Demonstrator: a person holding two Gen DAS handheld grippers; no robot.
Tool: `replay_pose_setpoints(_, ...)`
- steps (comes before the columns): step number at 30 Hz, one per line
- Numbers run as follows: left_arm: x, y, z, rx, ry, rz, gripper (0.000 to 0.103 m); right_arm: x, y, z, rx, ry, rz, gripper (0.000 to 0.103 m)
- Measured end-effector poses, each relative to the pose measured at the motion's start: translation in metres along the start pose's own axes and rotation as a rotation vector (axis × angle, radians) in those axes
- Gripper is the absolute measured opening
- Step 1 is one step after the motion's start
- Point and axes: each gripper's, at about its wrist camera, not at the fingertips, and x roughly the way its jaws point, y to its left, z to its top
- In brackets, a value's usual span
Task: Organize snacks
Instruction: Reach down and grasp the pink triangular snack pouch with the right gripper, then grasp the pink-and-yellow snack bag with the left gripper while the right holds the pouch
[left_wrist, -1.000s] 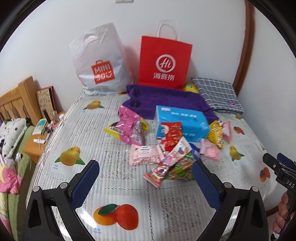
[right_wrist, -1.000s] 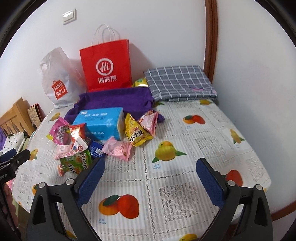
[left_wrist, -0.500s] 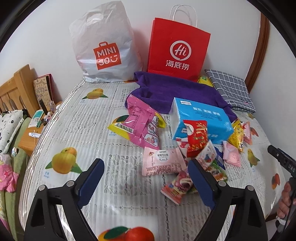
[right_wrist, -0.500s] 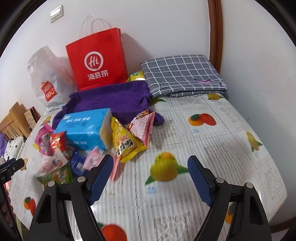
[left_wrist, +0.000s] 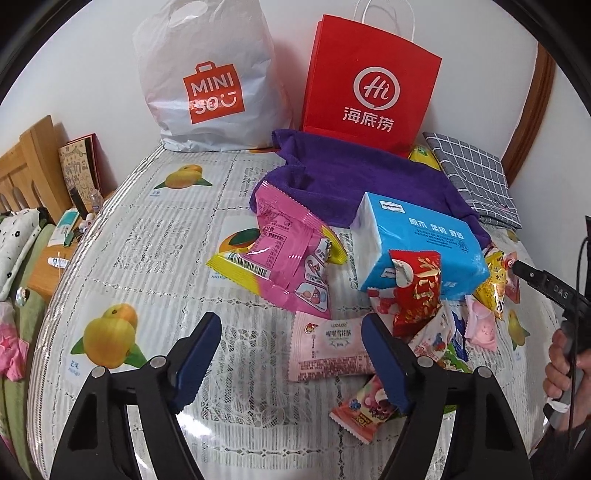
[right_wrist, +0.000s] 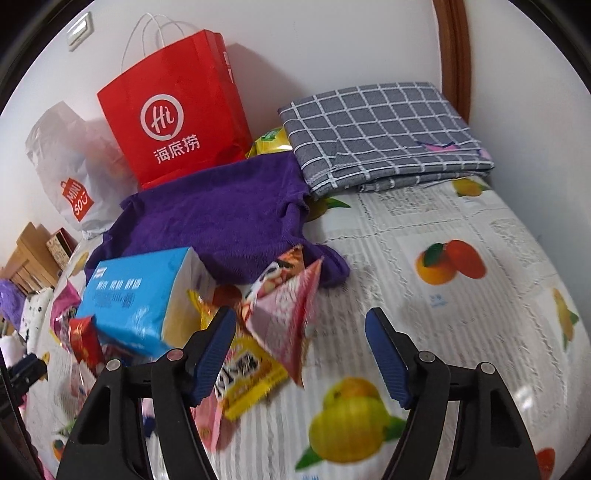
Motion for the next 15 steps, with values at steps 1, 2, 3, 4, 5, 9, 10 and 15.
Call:
replay_pose_setpoints(1, 0.001, 0.001, 0.000, -0.006, -0.001, -0.003, 0.077, 0.004, -0.001, 0.002, 0.005, 0.006, 0.005, 0.073)
replay_pose_setpoints(2, 0.002, 0.002, 0.001, -0.011, -0.001, -0.005, 0.077, 0.010, -0.001, 0.004, 0.008, 0.014, 0.011, 0.073)
replay_pose_setpoints(3, 0.002, 0.002, 0.001, -0.016, 0.000, -0.006, 0.077, 0.013, 0.000, 0.005, 0.009, 0.021, 0.015, 0.073)
replay_pose_setpoints(4, 0.003, 0.004, 0.002, -0.021, 0.001, -0.005, 0.077, 0.019, 0.001, 0.006, 0.009, 0.031, 0.017, 0.073)
replay_pose_setpoints(5, 0.004, 0.005, 0.003, -0.027, 0.000, -0.005, 0.077, 0.024, 0.001, 0.007, 0.010, 0.040, 0.016, 0.073)
replay_pose_setpoints(9, 0.006, 0.010, 0.005, -0.037, 0.001, -0.009, 0.077, 0.037, 0.001, 0.009, 0.013, 0.080, 0.034, 0.055)
replay_pose_setpoints(10, 0.007, 0.011, 0.005, -0.039, 0.002, -0.011, 0.077, 0.040, 0.000, 0.009, 0.020, 0.094, 0.052, 0.047)
replay_pose_setpoints(15, 0.012, 0.018, 0.006, -0.054, 0.014, -0.025, 0.077, 0.031, -0.004, 0.009, 0.042, 0.085, 0.062, 0.040)
